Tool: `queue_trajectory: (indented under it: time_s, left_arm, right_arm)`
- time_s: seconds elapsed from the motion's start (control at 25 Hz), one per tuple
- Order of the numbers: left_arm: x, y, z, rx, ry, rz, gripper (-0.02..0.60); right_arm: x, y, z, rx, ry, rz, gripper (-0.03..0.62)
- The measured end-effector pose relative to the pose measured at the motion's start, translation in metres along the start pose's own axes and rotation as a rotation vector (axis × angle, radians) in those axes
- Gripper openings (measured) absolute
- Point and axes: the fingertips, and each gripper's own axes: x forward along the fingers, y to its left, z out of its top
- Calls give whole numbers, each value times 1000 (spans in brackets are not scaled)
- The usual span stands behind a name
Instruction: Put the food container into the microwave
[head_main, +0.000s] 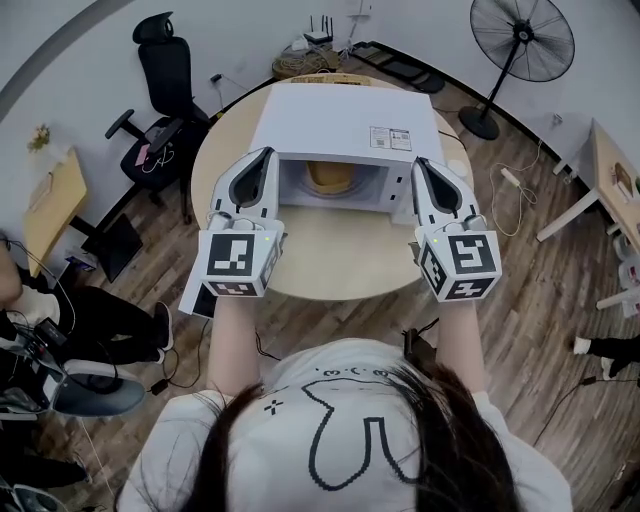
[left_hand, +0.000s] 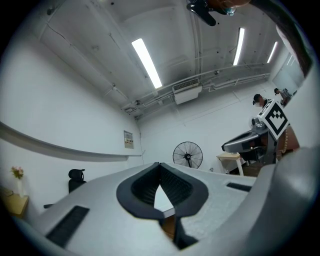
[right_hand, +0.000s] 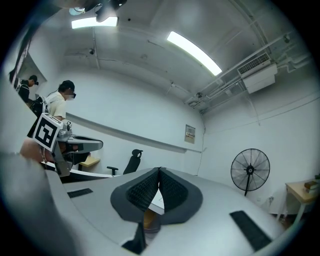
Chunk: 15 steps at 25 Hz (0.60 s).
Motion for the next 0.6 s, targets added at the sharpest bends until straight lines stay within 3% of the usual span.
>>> queue_trajectory:
  time_s: [0.6]
  left_arm:
    - [-3, -1, 3, 1, -15, -2, 9]
  right_arm:
    - [-5, 9, 3, -44, -14, 4, 28]
